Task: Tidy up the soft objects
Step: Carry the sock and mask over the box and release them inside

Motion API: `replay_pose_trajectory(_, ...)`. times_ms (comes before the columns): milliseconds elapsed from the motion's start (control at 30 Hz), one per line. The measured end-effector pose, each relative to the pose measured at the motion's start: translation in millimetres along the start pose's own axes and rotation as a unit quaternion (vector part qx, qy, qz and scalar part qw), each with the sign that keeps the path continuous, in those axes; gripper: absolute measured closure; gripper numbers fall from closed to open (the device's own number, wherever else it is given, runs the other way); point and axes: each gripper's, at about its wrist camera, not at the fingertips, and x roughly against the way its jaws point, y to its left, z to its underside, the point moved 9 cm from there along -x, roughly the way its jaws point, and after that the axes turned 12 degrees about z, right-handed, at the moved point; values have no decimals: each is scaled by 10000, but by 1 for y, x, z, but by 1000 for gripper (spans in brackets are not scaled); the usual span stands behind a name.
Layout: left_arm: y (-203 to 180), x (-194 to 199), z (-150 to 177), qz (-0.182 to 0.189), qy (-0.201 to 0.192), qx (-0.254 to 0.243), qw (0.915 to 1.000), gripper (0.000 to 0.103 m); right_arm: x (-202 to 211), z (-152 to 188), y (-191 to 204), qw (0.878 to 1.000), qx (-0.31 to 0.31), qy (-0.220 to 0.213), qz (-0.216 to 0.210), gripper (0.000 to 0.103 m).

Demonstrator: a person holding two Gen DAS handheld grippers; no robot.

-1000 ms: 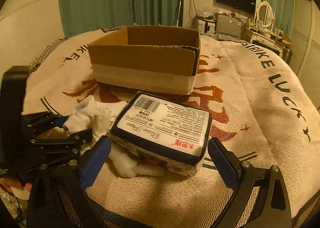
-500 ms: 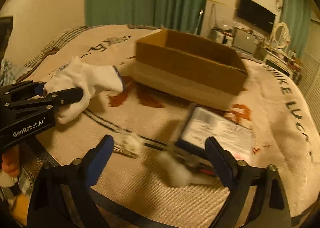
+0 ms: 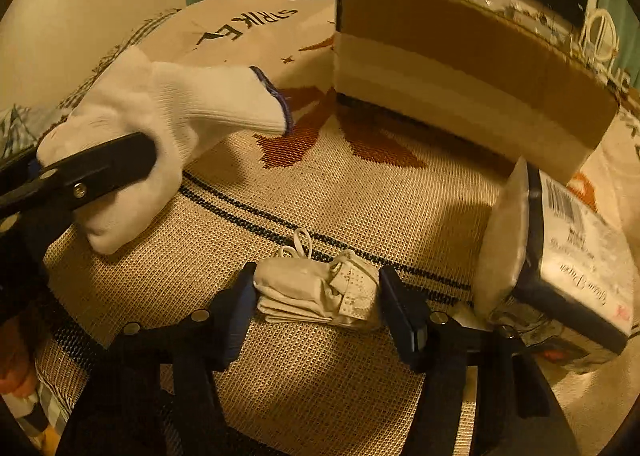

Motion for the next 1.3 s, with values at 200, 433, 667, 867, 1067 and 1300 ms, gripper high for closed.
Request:
replay_pose_trajectory(200,-4,3,0,-32,17,43,10000,64,20,-1,-2,9997,58,-243,47,46)
replay_pose_trajectory(433,-20,20,-6,-178,-56,-90,9998,64,64,-5,-26,9973,-86,-715,173,47)
replay_pose_trajectory(667,-55,47,-47,30,-446,-366,9983,64,116,-30,-57,9901,-267,-1329,365,47)
replay_pose_trajectory(867,-83,57,-112,218,-886,-600,9940,64,174,-89,-99,9745,-342,-2130,616,47)
replay_pose_trajectory(1067,-99,41,-175,226,-1201,-816,9891,64,201,-157,-142,9582,-500,-2717,738,47)
replay_pose_trajectory(1300,-99,-26,-217,225,-1114,-880,9896,64,174,-219,-177,9562,-552,-2780,733,47)
